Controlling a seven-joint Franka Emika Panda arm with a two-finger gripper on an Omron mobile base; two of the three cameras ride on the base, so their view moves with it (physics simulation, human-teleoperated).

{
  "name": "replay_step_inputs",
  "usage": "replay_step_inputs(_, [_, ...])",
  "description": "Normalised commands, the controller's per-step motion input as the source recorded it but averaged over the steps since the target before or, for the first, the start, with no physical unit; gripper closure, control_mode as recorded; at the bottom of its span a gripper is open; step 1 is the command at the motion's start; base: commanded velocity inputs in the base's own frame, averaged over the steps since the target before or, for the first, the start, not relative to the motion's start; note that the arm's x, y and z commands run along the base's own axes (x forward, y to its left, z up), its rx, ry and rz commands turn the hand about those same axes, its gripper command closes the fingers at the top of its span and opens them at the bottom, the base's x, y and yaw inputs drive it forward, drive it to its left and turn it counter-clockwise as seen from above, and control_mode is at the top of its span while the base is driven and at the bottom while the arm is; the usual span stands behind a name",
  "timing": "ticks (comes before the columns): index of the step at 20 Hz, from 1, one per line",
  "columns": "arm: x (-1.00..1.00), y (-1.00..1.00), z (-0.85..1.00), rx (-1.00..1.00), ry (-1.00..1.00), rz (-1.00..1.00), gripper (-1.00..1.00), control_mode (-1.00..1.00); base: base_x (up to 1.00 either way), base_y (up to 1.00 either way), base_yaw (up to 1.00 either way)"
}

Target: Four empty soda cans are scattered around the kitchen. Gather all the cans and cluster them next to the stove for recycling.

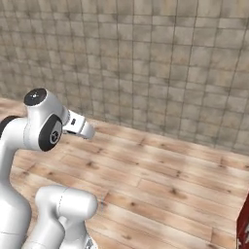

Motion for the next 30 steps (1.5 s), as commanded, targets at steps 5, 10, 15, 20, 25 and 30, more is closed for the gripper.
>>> replay_step_inputs(5, [0.00,0.00,0.00,0.00,0.00,0.00,-1.00,1.00,-0.11,0.00,0.50])
replay_step_inputs(10, [0.00,0.00,0.00,0.00,0.00,0.00,-1.00,1.00,-0.12,0.08,0.50])
replay_step_inputs(15, [0.00,0.00,0.00,0.00,0.00,0.00,-1.00,1.00,0.76,0.02,0.29])
replay_step_inputs(20, [0.00,0.00,0.00,0.00,0.00,0.00,-1.00,1.00,1.00,0.00,0.15])
replay_step_inputs(25, [0.00,0.00,0.00,0.00,0.00,0.00,-1.00,1.00,1.00,0.00,0.16])
replay_step_inputs(30, [0.00,0.00,0.00,0.00,0.00,0.00,-1.00,1.00,0.60,0.00,0.40])
